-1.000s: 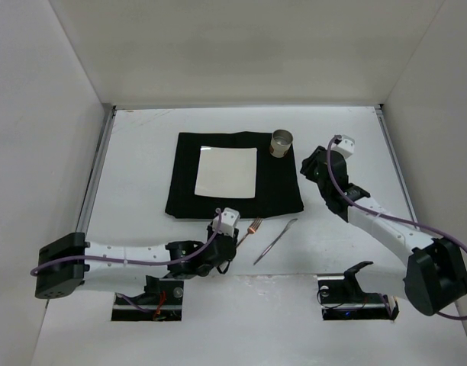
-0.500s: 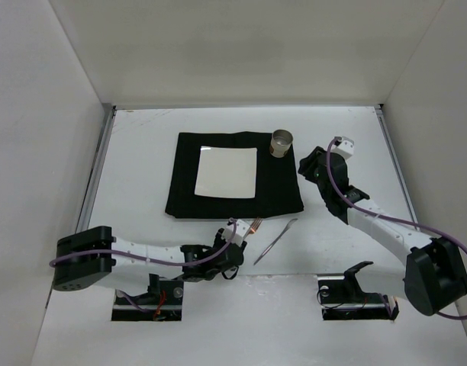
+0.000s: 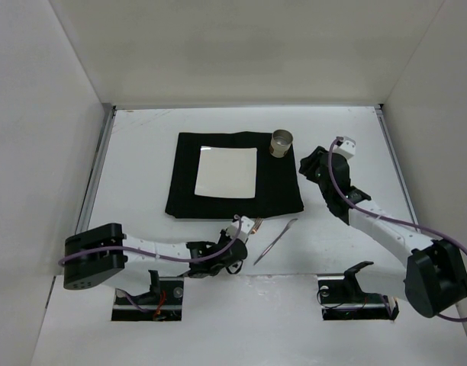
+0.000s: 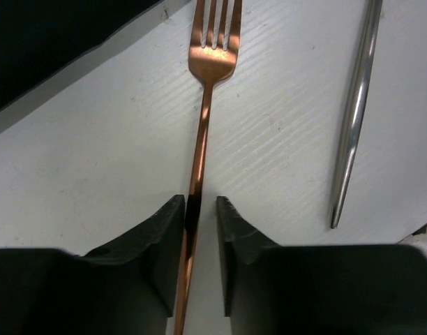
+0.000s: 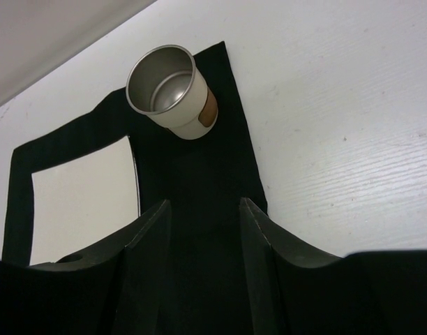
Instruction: Set the dinner table for one person
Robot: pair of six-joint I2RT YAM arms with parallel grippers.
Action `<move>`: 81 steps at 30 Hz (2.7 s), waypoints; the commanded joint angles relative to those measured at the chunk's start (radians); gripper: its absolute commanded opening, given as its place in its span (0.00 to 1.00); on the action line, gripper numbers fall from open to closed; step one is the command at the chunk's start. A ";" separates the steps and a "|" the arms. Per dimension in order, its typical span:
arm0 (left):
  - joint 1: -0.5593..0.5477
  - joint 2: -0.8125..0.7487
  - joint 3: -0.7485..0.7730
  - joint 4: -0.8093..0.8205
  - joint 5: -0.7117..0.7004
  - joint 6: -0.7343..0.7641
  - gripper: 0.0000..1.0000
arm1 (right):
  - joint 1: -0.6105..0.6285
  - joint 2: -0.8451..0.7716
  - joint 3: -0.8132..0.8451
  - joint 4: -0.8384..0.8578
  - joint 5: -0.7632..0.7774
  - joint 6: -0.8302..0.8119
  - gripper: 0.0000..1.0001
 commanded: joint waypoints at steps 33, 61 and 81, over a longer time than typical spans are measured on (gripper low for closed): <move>0.797 0.017 0.386 -0.046 0.084 0.253 0.06 | -0.034 -0.001 -0.007 0.067 -0.054 0.016 0.54; 0.987 0.355 0.445 -0.024 0.107 0.377 0.06 | -0.041 -0.009 -0.023 0.096 -0.097 0.034 0.55; 0.894 0.099 0.403 -0.026 -0.053 0.362 0.39 | -0.044 -0.010 -0.026 0.096 -0.092 0.034 0.53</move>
